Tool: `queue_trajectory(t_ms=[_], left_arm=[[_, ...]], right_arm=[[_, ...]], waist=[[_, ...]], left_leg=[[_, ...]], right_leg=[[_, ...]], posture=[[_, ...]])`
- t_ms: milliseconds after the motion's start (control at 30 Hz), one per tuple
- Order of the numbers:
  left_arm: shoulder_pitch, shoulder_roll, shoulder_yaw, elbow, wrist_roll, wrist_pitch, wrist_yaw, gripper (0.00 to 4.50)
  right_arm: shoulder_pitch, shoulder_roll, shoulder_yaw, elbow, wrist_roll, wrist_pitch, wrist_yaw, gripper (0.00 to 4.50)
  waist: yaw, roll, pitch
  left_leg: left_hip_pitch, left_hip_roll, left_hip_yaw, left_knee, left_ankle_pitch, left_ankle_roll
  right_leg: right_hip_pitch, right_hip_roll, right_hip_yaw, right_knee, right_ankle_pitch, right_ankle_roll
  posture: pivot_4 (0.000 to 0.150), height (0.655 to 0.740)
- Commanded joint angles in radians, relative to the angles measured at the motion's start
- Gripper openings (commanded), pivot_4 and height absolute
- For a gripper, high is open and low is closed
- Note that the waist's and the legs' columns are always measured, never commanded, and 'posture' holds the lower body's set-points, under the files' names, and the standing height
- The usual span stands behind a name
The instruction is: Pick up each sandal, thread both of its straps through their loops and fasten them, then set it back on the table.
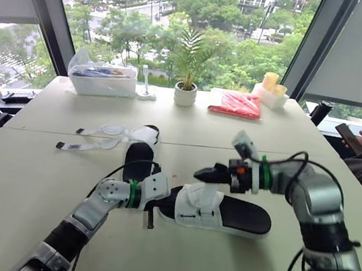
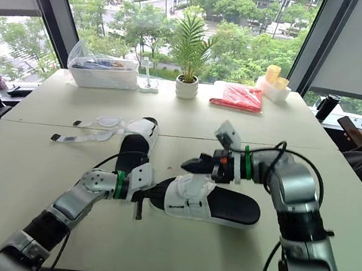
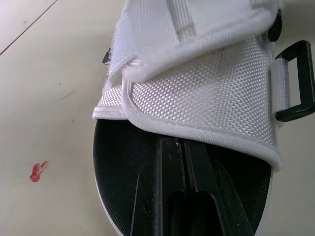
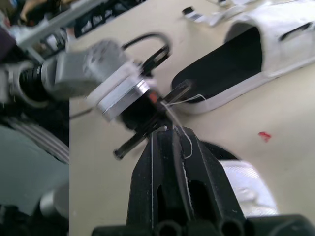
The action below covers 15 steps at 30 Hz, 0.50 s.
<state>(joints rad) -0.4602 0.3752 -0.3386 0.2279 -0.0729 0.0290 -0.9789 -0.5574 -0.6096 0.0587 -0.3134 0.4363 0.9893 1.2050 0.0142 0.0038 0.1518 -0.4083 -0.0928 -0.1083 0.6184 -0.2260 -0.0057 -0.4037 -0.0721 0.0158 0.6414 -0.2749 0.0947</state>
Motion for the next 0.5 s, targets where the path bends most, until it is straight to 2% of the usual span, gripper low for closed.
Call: queue_trajectory(t_ms=[33,167,267,333,467,500], left_arm=[[0.045,0.004,-0.068,0.071,0.053,0.032,-0.031,0.00],[0.038,0.002,-0.066,0.080,0.051,0.031,-0.035,0.00],[0.032,-0.001,-0.065,0.086,0.049,0.033,-0.040,0.00],[0.030,0.000,-0.064,0.090,0.049,0.031,-0.044,0.00],[0.032,0.004,-0.065,0.089,0.050,0.028,-0.053,0.00],[0.033,0.004,-0.065,0.088,0.051,0.028,-0.054,0.00]], right_arm=[[0.066,-0.027,-0.039,-0.180,0.073,0.005,-0.051,0.03],[0.142,-0.039,-0.012,-0.238,0.081,-0.033,-0.109,0.03],[0.176,-0.076,0.000,-0.262,0.103,-0.038,-0.099,0.87],[0.191,-0.115,0.004,-0.278,0.113,-0.047,-0.088,1.80],[0.269,-0.297,0.013,-0.361,0.133,-0.067,0.001,3.79],[0.286,-0.321,0.001,-0.371,0.145,-0.070,0.007,3.79]], waist=[[0.000,0.000,0.000],[0.000,-0.001,0.000],[0.001,-0.001,0.000],[0.000,-0.001,0.000],[0.001,-0.002,0.000],[0.000,-0.002,0.000]], left_leg=[[0.000,0.000,0.000,0.001,0.000,0.000],[0.000,0.000,0.000,0.003,0.000,0.000],[0.000,0.000,0.000,0.004,0.000,0.000],[0.000,0.000,0.000,0.004,0.000,0.000],[0.000,0.001,-0.001,0.004,-0.001,0.001],[0.000,0.001,-0.001,0.004,-0.001,0.002]], right_leg=[[0.000,0.000,0.000,0.000,0.000,0.000],[0.002,0.000,-0.001,0.000,0.000,0.000],[0.002,0.000,-0.001,0.000,0.000,0.000],[0.002,0.000,-0.001,0.000,0.000,0.000],[0.004,0.000,-0.002,-0.002,0.000,0.000],[0.005,0.000,-0.003,-0.003,0.000,0.000]], posture=[[0.150,0.7400],[0.150,0.7400],[0.150,0.7400],[0.150,0.7400],[0.150,0.7400],[0.150,0.7400]])
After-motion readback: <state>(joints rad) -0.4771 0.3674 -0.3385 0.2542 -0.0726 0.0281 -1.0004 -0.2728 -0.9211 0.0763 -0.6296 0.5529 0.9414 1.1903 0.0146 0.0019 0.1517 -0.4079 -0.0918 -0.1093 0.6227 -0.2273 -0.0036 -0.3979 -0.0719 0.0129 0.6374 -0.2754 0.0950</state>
